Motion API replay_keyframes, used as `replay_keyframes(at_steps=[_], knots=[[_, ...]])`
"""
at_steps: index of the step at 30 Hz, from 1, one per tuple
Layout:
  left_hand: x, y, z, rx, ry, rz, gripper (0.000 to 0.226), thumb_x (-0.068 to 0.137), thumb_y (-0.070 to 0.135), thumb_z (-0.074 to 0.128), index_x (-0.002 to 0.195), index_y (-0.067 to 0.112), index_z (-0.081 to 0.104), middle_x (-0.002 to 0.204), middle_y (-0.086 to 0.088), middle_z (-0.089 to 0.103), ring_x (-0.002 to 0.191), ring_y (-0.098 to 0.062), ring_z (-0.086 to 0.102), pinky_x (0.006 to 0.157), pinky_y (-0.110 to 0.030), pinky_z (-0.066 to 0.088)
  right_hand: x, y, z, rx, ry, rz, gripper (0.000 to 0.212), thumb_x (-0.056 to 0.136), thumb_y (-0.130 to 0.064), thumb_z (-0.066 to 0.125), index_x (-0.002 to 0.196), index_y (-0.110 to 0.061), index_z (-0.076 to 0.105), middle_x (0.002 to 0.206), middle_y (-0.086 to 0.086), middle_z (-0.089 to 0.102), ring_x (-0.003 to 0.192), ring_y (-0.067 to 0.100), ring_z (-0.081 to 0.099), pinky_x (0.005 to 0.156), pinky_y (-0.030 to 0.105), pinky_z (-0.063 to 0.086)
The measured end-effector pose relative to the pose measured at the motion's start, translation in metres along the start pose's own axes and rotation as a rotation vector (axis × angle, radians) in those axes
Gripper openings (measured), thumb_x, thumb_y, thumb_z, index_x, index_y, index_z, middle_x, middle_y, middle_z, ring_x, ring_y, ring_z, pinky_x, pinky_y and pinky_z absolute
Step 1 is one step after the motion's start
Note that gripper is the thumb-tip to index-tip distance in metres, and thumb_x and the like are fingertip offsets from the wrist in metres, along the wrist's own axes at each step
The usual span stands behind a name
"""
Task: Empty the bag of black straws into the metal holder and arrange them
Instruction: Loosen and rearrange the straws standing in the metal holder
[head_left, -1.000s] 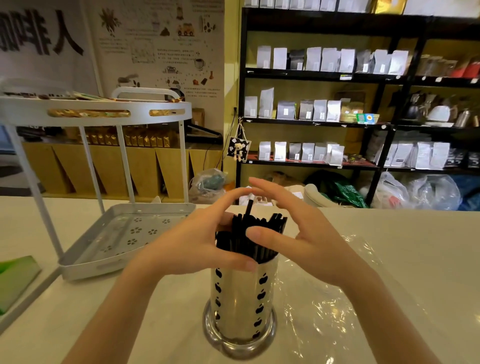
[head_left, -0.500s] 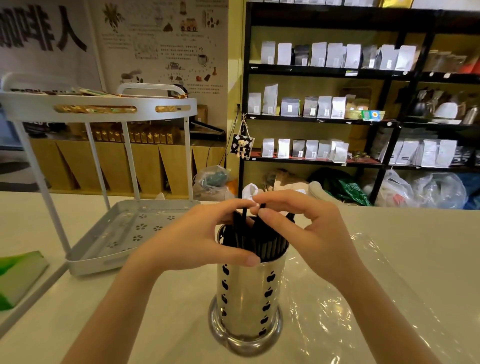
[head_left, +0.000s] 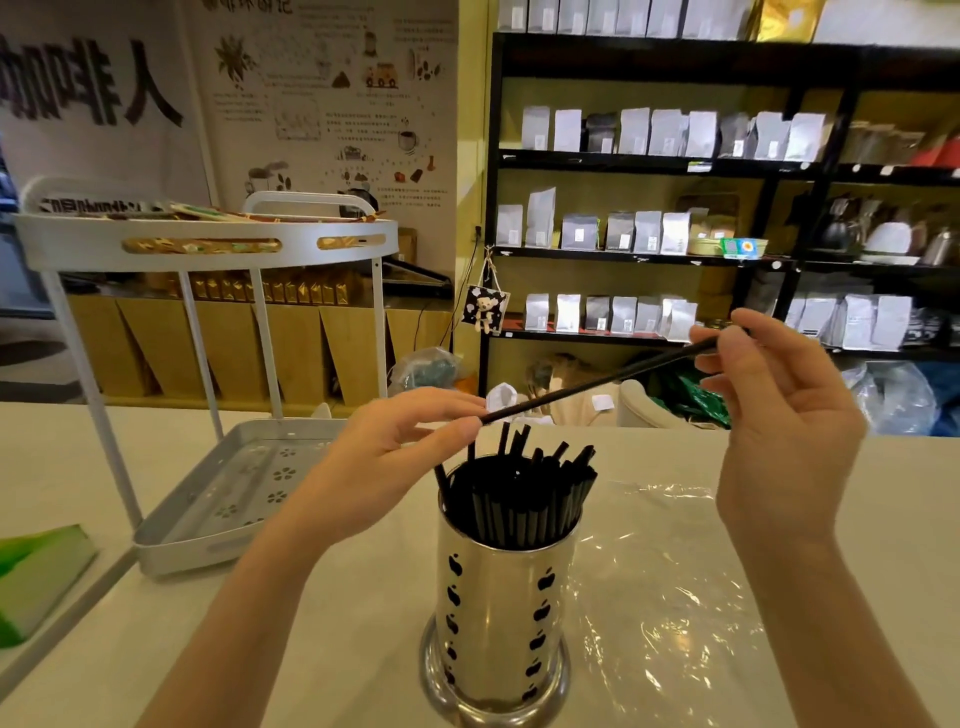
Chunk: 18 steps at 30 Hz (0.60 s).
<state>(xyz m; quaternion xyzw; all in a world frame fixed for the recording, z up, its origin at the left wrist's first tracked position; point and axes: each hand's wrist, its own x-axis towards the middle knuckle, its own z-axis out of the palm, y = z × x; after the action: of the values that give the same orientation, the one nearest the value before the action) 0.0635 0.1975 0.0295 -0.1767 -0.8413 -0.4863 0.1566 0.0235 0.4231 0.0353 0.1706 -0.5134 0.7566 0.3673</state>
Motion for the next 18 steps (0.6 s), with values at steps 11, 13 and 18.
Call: replay_keyframes(at_steps=[11, 13, 18], knots=[[0.002, 0.021, -0.035, -0.182, 0.625, 0.134, 0.019, 0.077, 0.020, 0.060, 0.095, 0.025, 0.063, 0.071, 0.014, 0.071, 0.072, 0.000, 0.068, 0.068, -0.012, 0.053, -0.011, 0.019, 0.001, -0.220, -0.521, 0.219, 0.008, 0.077, -0.013, 0.066, 0.075, -0.019, 0.070, 0.068, -0.005, 0.074, 0.070, 0.007, 0.068, 0.069, 0.011, 0.051], [0.007, 0.027, -0.040, -0.039, 0.644, 0.184, 0.024, 0.082, 0.016, 0.057, 0.105, 0.023, 0.058, 0.083, 0.012, 0.067, 0.074, 0.004, 0.066, 0.071, -0.010, 0.052, -0.017, 0.021, 0.005, -0.280, -0.639, 0.229, 0.009, 0.079, -0.012, 0.065, 0.076, -0.018, 0.071, 0.071, -0.003, 0.074, 0.073, 0.008, 0.069, 0.074, 0.013, 0.051], [0.017, 0.050, -0.050, 0.119, 0.533, 0.285, 0.027, 0.082, 0.012, 0.057, 0.107, 0.022, 0.057, 0.090, 0.011, 0.064, 0.080, 0.005, 0.066, 0.075, -0.010, 0.051, -0.015, 0.019, 0.011, -0.369, -0.739, 0.277, 0.029, 0.089, -0.026, 0.049, 0.073, -0.023, 0.073, 0.074, -0.026, 0.070, 0.081, -0.013, 0.060, 0.082, 0.011, 0.037]])
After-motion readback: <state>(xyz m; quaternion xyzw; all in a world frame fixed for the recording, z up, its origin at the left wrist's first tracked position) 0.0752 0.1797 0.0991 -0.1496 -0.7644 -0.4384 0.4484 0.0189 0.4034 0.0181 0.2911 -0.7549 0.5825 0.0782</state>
